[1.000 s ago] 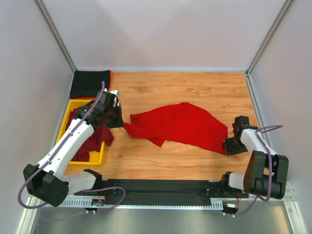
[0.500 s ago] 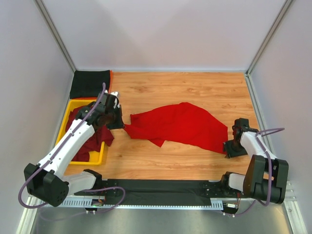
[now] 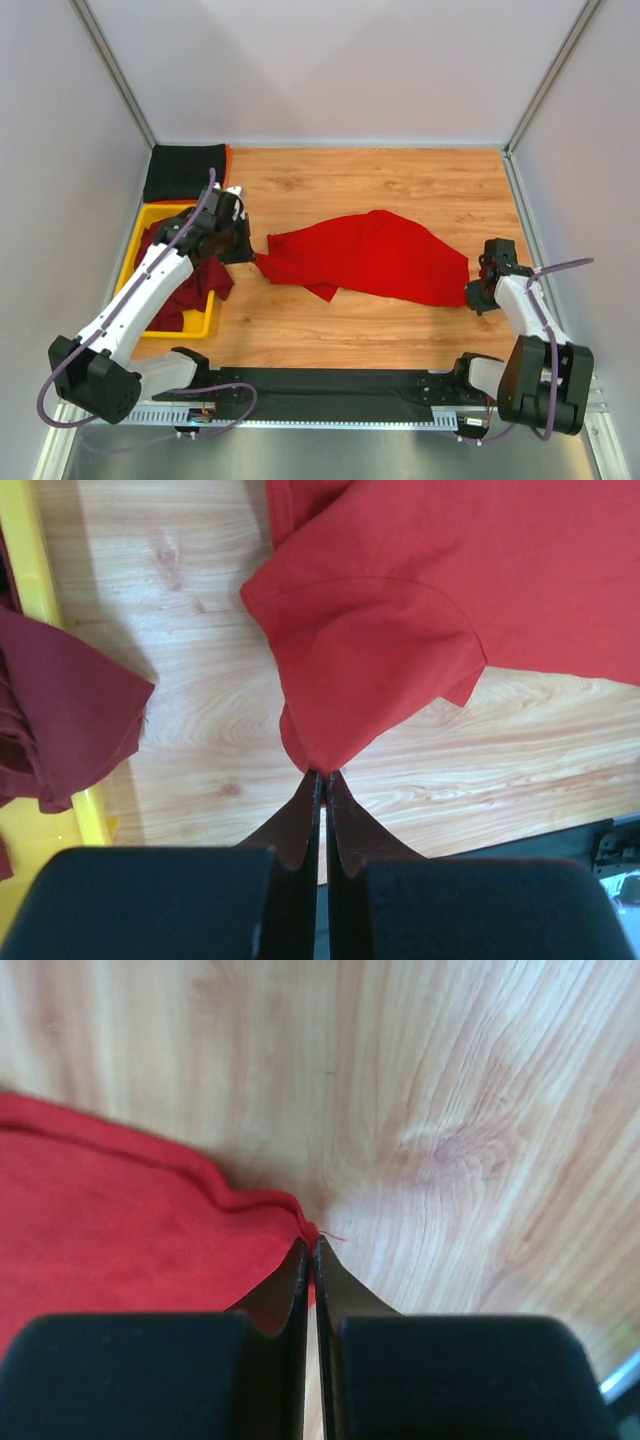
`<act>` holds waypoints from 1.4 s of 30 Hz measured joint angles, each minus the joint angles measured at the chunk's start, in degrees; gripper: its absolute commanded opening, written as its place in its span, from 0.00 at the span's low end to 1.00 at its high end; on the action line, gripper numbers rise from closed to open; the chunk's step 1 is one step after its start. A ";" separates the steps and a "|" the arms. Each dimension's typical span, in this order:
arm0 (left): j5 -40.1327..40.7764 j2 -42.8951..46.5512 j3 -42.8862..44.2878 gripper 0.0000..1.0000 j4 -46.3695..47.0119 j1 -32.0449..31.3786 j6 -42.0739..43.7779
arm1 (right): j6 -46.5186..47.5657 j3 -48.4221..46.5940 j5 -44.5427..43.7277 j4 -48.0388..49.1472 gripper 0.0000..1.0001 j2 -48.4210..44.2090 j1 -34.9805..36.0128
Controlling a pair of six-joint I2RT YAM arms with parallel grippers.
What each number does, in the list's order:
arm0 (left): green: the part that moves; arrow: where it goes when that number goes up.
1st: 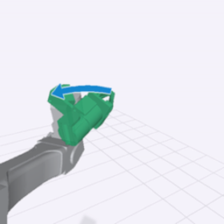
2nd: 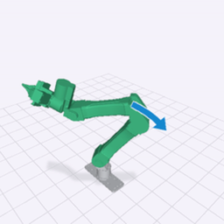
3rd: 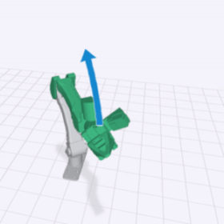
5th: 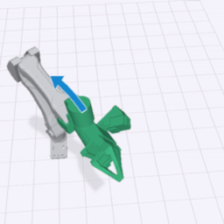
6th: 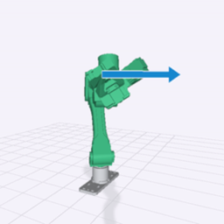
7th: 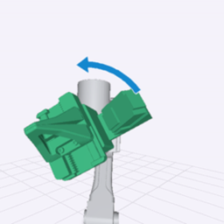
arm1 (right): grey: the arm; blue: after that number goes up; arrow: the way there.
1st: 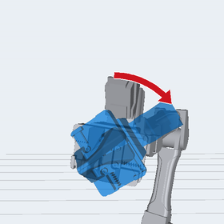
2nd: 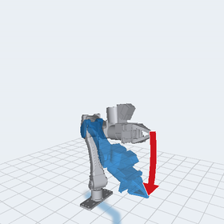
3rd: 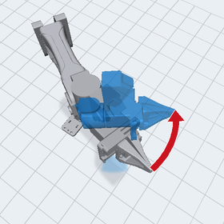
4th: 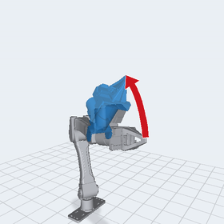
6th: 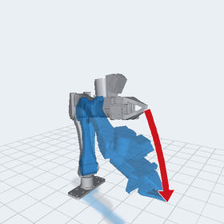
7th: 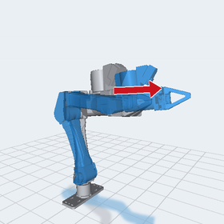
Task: Fold and stack the t-shirts
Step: Flatten the tshirt out
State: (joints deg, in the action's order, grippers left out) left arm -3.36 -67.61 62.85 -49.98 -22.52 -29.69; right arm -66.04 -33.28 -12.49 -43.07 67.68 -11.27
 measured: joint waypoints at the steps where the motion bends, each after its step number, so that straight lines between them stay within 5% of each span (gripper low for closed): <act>1: 0.15 0.02 0.57 0.00 -0.37 0.00 0.00 | 0.94 -1.01 -0.28 -1.46 0.00 -1.31 -0.02; 5: 1.55 -0.09 10.05 0.00 -4.81 0.00 0.00 | 7.45 -12.90 -0.90 -5.92 0.00 -7.50 0.00; 13: 2.29 0.72 48.15 0.00 -13.60 0.00 -1.36 | 23.61 -51.52 4.26 -8.96 0.00 -15.72 0.00; 18: -2.64 6.60 57.57 0.00 -14.56 0.00 -3.30 | 28.89 -64.06 10.27 -11.56 0.00 -22.58 0.00; 24: -6.91 10.56 64.81 0.00 -16.63 0.00 -4.63 | 31.36 -72.24 13.88 -14.95 0.00 -28.74 -0.02; 31: -0.50 9.77 63.84 0.00 -15.47 0.00 -1.64 | 33.75 -70.44 13.73 -12.74 0.00 -28.59 -0.02; 42: 12.17 -8.04 62.58 0.00 -9.01 0.00 3.06 | 36.26 -66.25 17.68 -5.09 0.00 -10.69 0.00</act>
State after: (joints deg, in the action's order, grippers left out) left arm 8.82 -75.66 125.43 -58.98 -22.52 -26.63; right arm -29.78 -99.53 5.19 -48.16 56.99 -11.27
